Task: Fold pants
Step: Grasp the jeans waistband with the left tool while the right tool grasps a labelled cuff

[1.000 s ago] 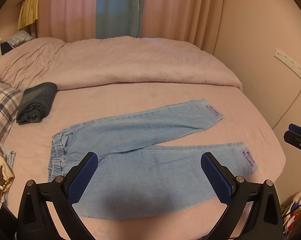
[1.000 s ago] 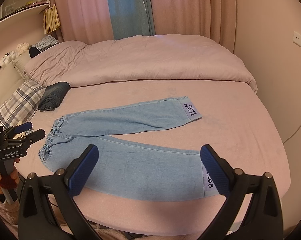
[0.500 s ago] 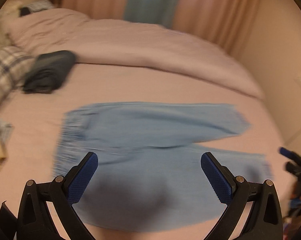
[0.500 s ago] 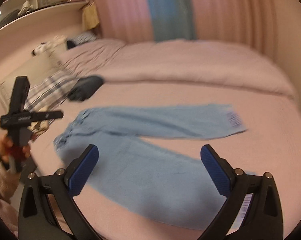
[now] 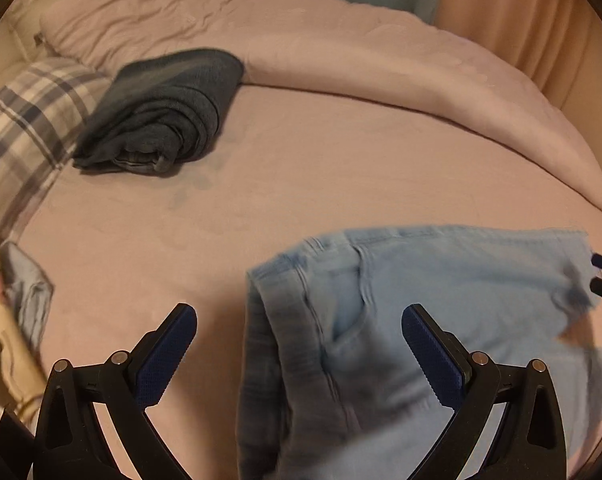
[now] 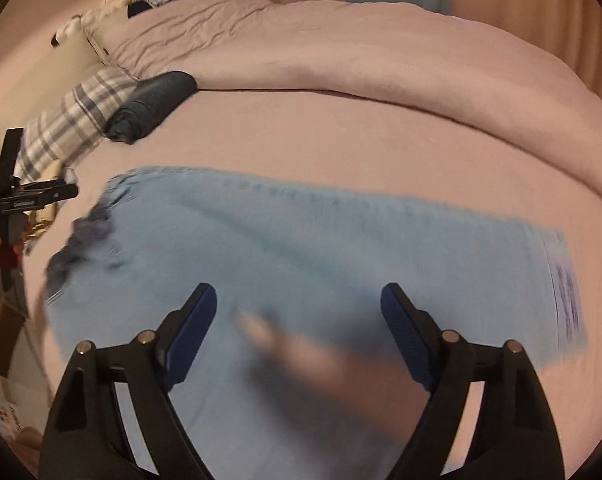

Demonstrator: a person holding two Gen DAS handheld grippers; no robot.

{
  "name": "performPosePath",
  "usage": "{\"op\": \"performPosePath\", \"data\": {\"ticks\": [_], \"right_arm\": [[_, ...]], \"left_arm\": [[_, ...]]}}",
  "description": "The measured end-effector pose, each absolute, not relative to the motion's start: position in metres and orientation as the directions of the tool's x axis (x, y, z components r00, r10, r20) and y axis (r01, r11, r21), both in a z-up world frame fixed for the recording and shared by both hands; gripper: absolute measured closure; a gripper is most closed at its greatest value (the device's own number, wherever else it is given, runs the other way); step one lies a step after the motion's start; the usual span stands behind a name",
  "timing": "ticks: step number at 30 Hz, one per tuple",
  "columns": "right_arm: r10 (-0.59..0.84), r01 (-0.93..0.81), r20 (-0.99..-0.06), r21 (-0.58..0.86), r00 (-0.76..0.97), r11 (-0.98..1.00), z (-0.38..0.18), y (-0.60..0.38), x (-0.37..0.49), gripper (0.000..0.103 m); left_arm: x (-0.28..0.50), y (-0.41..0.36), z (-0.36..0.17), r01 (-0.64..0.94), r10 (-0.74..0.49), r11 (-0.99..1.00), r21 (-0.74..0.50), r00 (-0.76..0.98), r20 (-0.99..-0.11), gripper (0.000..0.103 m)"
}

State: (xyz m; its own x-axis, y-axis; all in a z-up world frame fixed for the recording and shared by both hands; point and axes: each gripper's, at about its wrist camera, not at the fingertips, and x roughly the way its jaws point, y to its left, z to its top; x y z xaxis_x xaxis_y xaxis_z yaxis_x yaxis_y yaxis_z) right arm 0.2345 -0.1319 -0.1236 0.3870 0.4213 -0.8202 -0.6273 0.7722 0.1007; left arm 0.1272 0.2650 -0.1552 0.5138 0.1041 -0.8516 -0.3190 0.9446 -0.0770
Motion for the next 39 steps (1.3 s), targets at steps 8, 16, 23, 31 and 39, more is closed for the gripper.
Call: {"op": "performPosePath", "data": {"ticks": [8,16,23,31,39], "right_arm": [[0.38,-0.784,-0.876,0.003,0.298,0.621,-0.15,-0.064,0.292,0.028],[0.182,-0.864,-0.942,-0.167,0.282,0.475,-0.182,-0.05,0.331,0.027],[0.193,-0.906,-0.97,-0.052,0.145,0.419,-0.18,-0.046,0.339,0.085],[0.168,-0.87,-0.935,-0.21,0.311,0.446,-0.149,-0.034,0.35,0.097],[0.152,-0.813,-0.879,-0.337,0.453,0.476,-0.146,-0.031,0.361,0.08]], "left_arm": [[0.161,0.22,-0.169,-0.054,0.064,0.998,0.044,0.476,-0.877,0.001],[0.18,0.221,-0.191,0.049,0.048,0.996,0.073,0.39,-0.92,0.007],[0.174,0.219,-0.196,0.032,0.061,0.996,0.079,0.375,-0.925,0.053],[0.164,0.226,-0.181,-0.11,0.176,0.984,0.141,0.438,-0.882,0.082],[0.164,0.201,-0.186,-0.116,0.37,0.928,0.353,0.39,-0.843,0.055]]}}
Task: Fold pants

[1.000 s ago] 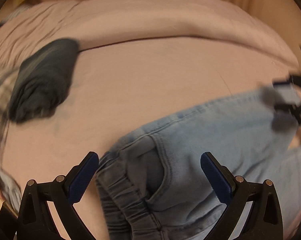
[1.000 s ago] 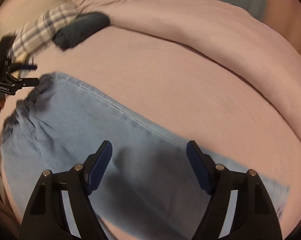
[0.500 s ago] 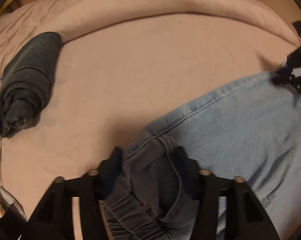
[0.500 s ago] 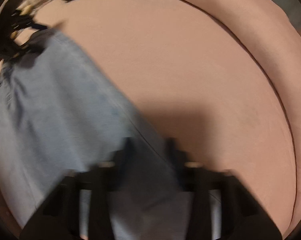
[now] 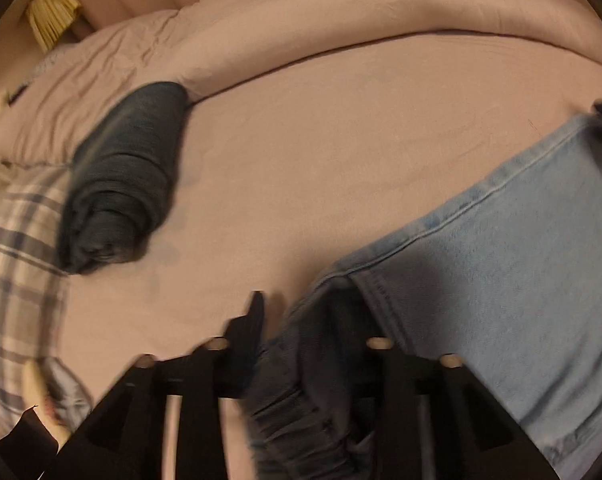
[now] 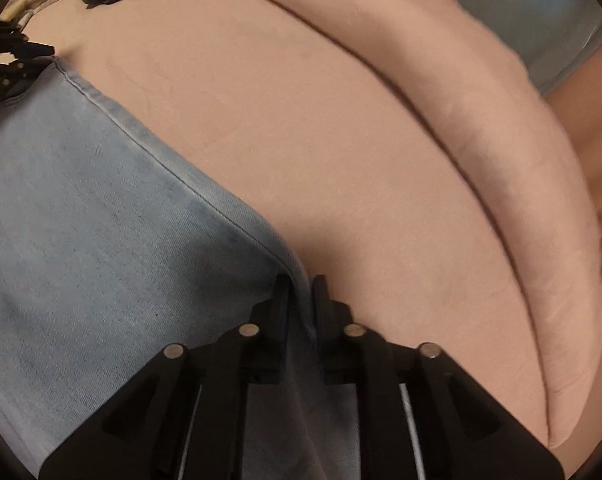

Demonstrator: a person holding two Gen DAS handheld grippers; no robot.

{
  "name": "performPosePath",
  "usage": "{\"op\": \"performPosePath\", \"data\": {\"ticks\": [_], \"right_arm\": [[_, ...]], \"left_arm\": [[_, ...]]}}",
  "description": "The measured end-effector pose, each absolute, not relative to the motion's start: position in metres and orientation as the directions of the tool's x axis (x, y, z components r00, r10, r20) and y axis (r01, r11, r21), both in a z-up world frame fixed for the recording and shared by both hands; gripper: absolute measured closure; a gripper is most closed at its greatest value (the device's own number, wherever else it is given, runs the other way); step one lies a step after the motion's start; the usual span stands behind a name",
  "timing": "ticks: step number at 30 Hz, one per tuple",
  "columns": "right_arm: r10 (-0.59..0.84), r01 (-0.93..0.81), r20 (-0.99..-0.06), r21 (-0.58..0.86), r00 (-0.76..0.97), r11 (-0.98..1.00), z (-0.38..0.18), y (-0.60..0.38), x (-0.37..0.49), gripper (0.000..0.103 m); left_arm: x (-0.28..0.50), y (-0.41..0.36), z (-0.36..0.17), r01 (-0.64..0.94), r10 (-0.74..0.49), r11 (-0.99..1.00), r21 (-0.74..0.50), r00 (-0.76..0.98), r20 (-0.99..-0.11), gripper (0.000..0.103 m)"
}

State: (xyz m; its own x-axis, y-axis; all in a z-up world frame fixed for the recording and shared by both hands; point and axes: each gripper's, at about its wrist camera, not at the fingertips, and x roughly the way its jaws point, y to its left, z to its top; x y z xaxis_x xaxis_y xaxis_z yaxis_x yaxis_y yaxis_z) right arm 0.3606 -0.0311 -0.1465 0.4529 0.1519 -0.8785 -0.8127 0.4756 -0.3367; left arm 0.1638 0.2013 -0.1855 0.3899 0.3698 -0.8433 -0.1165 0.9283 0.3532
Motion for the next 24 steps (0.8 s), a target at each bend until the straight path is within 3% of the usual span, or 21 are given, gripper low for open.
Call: {"op": "performPosePath", "data": {"ticks": [1,4,7,9,11,12,14,19,24], "right_arm": [[0.165,-0.801,-0.874,-0.323,0.457,0.504,-0.134,-0.042,0.361,0.069],[0.255,-0.756,-0.86,-0.203,0.441,0.622,-0.105,-0.074,0.361,0.054],[0.255,-0.678,-0.874,-0.11,0.415,0.727,-0.093,-0.125,0.367,0.054],[0.162,-0.63,-0.898,-0.148,0.408,0.763,-0.113,-0.151,0.371,0.056],[0.006,-0.544,-0.93,-0.209,0.367,0.813,-0.142,-0.187,0.392,0.056],[0.045,-0.519,-0.931,-0.16,0.361,0.84,-0.144,-0.201,0.399,0.045],[0.088,-0.442,-0.922,-0.096,0.377,0.892,-0.136,-0.227,0.414,0.039],[0.163,-0.303,-0.868,0.016,0.468,0.953,-0.099,-0.289,0.441,0.041],[0.075,-0.151,-0.882,0.005,0.466,0.989,-0.117,-0.34,0.465,0.04]], "left_arm": [[0.157,0.201,-0.177,-0.122,0.38,0.924,0.362,0.4,-0.834,0.042],[0.131,0.199,-0.148,-0.128,0.353,0.934,0.334,0.477,-0.805,0.038],[0.111,0.187,-0.141,-0.059,0.187,0.981,0.184,0.521,-0.833,0.036],[0.105,0.175,-0.156,-0.001,0.107,0.993,0.122,0.489,-0.866,0.036],[0.106,0.166,-0.189,0.006,0.148,0.986,0.165,0.405,-0.902,0.036],[0.107,0.168,-0.197,-0.003,0.156,0.986,0.169,0.392,-0.907,0.035],[0.105,0.174,-0.195,-0.041,0.13,0.991,0.125,0.424,-0.896,0.035],[0.112,0.175,-0.195,-0.04,0.138,0.99,0.133,0.414,-0.9,0.034],[0.119,0.179,-0.196,-0.071,0.128,0.992,0.108,0.403,-0.906,0.034]]}}
